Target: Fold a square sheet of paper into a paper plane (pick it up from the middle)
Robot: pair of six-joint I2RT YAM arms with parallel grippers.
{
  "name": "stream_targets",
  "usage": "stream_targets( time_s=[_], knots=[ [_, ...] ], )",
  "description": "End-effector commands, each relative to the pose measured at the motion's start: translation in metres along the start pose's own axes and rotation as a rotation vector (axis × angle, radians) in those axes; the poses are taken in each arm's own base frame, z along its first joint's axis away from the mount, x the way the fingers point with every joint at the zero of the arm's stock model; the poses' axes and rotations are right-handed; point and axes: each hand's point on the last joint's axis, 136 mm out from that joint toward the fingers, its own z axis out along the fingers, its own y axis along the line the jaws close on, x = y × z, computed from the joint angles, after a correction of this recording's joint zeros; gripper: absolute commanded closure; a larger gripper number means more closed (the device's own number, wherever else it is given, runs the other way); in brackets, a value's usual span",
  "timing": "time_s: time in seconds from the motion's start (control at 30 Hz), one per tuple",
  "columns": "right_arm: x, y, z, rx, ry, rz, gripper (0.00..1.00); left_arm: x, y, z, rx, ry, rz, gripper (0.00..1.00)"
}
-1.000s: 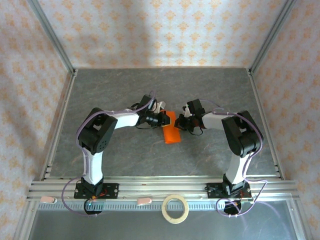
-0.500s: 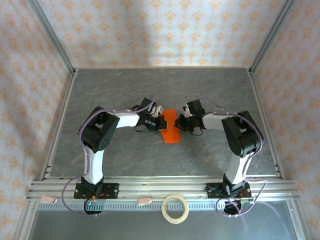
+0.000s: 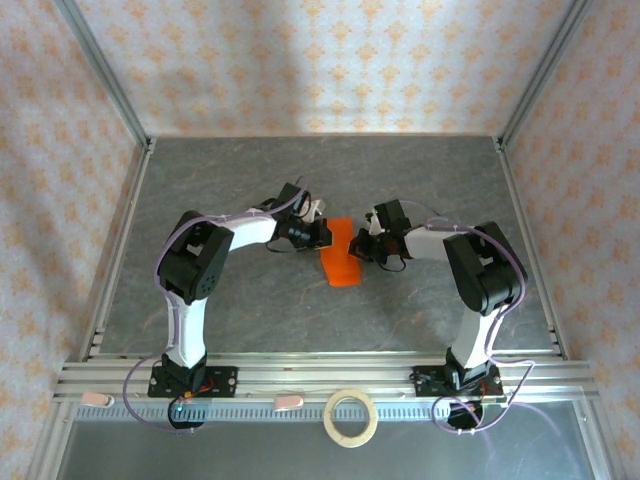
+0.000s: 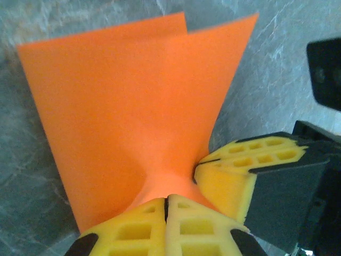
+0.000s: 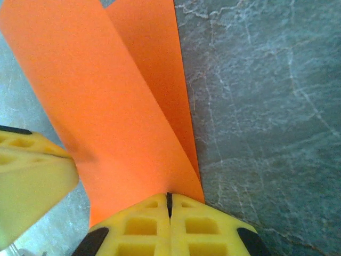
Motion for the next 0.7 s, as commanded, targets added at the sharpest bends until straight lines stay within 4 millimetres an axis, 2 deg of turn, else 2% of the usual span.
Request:
stream_targets(
  time_s=[0.0, 0.23, 0.3, 0.47, 0.57, 0.67],
  knots=[
    [0.048, -0.08, 0.005, 0.281, 0.111, 0.129, 1.0, 0.006, 0.022, 0.007, -0.068, 0.024, -0.029, 1.0],
    [0.05, -0.081, 0.005, 0.279, 0.113, 0.134, 1.0, 0.031, 0.068, 0.019, -0.168, 0.07, -0.076, 1.0],
    [0.051, -0.081, 0.005, 0.28, 0.116, 0.134, 1.0, 0.029, 0.072, 0.018, -0.186, 0.072, -0.074, 1.0],
    [0.051, -0.082, 0.006, 0.283, 0.12, 0.129, 1.0, -0.004, 0.033, 0.005, -0.118, 0.03, -0.016, 1.0],
    [0.05, -0.082, 0.006, 0.283, 0.12, 0.13, 1.0, -0.017, 0.013, 0.001, -0.059, 0.017, -0.005, 1.0],
    [0.049, -0.081, 0.006, 0.282, 0.117, 0.128, 1.0, -0.023, 0.009, 0.004, -0.037, 0.021, -0.008, 1.0]
  ],
)
